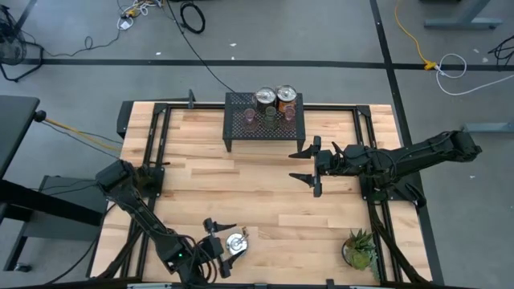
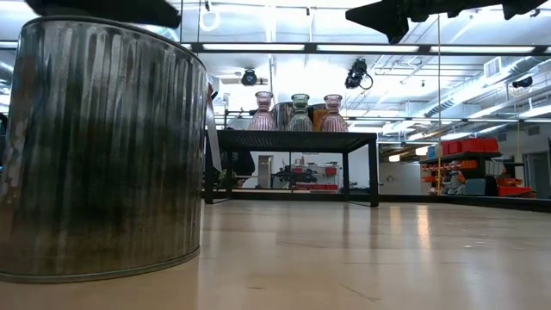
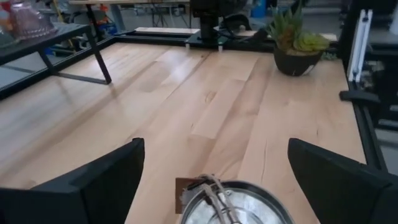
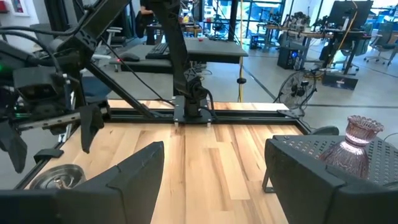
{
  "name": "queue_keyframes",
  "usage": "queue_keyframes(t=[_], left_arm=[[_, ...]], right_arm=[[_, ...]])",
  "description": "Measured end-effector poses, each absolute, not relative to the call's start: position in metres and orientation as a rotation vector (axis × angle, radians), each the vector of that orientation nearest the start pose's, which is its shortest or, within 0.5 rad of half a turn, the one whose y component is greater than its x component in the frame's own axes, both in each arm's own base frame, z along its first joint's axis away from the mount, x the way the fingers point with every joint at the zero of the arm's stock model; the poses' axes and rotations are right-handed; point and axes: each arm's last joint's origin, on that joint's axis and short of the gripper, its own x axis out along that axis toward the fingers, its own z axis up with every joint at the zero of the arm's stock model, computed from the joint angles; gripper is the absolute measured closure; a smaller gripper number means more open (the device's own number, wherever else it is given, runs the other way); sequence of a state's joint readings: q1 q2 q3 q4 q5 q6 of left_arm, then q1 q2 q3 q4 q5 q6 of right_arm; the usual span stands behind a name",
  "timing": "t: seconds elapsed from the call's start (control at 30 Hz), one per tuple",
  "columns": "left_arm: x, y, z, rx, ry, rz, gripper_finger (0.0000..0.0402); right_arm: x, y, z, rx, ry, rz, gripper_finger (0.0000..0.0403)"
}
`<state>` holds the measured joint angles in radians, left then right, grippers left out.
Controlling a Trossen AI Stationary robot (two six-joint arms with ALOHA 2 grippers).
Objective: Pick & Place candle stick holders
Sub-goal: Put the silver scented candle on the shelf aligned with the other scented candles
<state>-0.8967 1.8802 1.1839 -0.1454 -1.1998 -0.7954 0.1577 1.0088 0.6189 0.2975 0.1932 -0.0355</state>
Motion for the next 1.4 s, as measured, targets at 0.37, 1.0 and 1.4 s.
queue_keyframes(t=[0.37,1.0,1.4], left_arm=[[0.258,-0.283,0.175,-0.124,0.266,0.420,0.0003],[0.262,-0.288,0.144,-0.151,0.253,0.460,0.0002],[0.264,-0.293,0.124,-0.174,0.198,0.497,0.0002]], right_arm=[[0.223,0.030,0.280,-0.051,0.091,-0.034,0.0124],[0.223,0.030,0.280,-0.052,0.092,-0.034,0.0124],[0.223,0.030,0.281,-0.051,0.091,-0.034,0.0124]])
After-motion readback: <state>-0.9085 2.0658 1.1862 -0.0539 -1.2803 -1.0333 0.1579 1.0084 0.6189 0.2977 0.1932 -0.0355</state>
